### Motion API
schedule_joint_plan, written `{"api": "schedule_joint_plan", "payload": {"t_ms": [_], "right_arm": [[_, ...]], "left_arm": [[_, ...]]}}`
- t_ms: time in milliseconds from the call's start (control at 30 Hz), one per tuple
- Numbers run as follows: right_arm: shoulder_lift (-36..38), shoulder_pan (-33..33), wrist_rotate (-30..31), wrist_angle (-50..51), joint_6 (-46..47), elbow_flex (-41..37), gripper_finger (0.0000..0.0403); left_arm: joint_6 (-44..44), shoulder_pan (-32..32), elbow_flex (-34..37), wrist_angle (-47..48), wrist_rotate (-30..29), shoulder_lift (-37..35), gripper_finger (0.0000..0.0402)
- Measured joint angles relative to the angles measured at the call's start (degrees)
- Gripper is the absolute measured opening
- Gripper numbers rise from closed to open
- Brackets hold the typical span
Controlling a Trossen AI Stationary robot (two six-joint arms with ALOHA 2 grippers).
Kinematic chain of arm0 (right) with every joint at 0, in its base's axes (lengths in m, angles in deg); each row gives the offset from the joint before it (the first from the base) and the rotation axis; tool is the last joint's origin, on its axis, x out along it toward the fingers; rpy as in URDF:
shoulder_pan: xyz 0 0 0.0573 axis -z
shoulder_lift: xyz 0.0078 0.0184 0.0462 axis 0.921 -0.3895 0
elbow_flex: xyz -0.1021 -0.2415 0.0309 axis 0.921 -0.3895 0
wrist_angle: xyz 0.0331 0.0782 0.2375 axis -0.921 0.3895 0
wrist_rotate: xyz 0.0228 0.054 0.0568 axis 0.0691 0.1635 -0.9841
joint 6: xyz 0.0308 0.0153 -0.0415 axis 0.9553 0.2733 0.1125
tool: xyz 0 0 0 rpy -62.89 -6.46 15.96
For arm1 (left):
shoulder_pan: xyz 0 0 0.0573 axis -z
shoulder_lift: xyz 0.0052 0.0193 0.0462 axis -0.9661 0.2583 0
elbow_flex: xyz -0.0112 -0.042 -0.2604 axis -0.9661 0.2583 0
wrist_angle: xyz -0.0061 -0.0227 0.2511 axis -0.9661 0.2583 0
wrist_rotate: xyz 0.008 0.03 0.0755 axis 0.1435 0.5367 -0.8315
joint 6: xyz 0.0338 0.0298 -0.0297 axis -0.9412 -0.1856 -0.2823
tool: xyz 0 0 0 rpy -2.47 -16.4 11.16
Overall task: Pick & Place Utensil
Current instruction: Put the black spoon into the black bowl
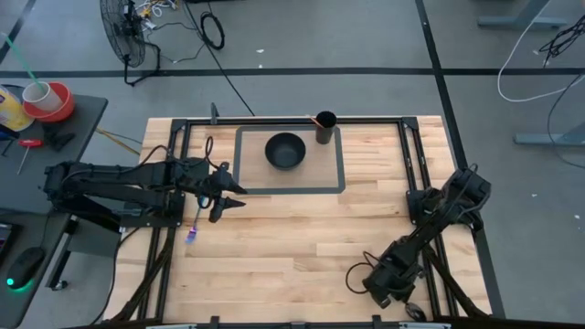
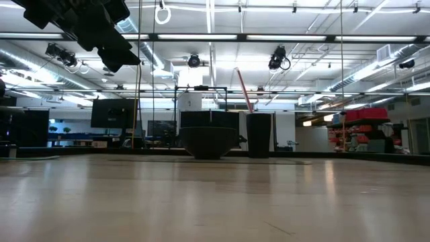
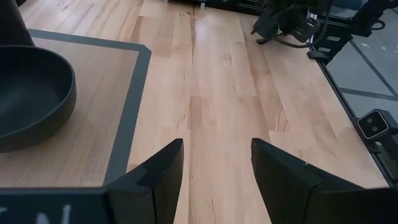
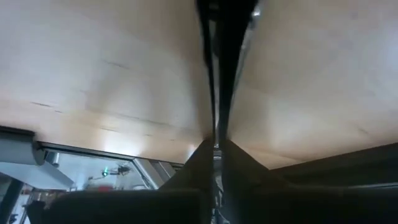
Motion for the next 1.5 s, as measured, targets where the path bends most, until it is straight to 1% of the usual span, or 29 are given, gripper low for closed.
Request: {"api": "schedule_joint_plan", "payload": {"t_ms": [100,167,333,433,500,733,800,933,1067,1200,1333,1400,1500], "right_arm": [[0.17,1.73,-0.22,0.46,-1.95,0.31,0.0012],[0.45,3.36,0.77,0.92,-3.39,0.88,0.0012],[1.80,8.36,7.53,3.43,-8.16,3.60,0.0012],[1.94,11.88,12.79,5.49,-13.27,5.84,0.0012],[1.94,14.44,17.33,6.57,-17.59,7.39,0.0012],[1.96,23.43,37.23,10.41,-33.00,12.96,0.0011],[1.96,25.79,40.73,10.79,-36.92,13.64,0.0011],[1.50,29.90,42.36,11.49,-43.40,13.72,0.0011],[0.59,32.00,43.93,11.01,-49.69,13.73,0.0010],[-0.24,32.18,47.70,8.74,-56.85,13.76,0.0009],[-1.15,32.08,49.55,8.24,-62.18,13.92,0.0010],[-1.51,32.10,49.92,7.78,-63.34,13.97,0.0018],[-1.78,32.10,51.52,7.36,-63.55,13.87,0.0040]], "left_arm": [[-0.02,-0.01,0.00,-0.02,0.00,0.00,0.0194],[-0.07,-0.01,0.00,-0.04,0.00,0.00,0.0194],[-0.55,-0.02,0.00,-0.10,-0.02,0.00,0.0194],[-0.85,-0.01,0.00,-0.19,-0.04,0.00,0.0194],[-0.86,-0.02,0.00,-0.35,-0.04,0.00,0.0194],[-0.85,-0.01,0.00,-0.35,-0.04,0.00,0.0194],[-0.87,0.00,0.00,-0.35,-0.04,0.00,0.0194],[-0.85,-0.02,0.00,-0.33,-0.04,0.00,0.0194],[-0.85,-0.02,0.00,-0.24,-0.04,0.01,0.0194],[-0.85,-0.02,-0.02,-0.01,-0.04,0.02,0.0194],[-0.85,-0.02,-0.02,0.13,-0.04,0.02,0.0194],[-0.85,-0.02,-0.02,0.09,-0.04,0.00,0.0194],[-0.85,-0.02,-0.02,0.40,-0.04,0.00,0.0194]]}}
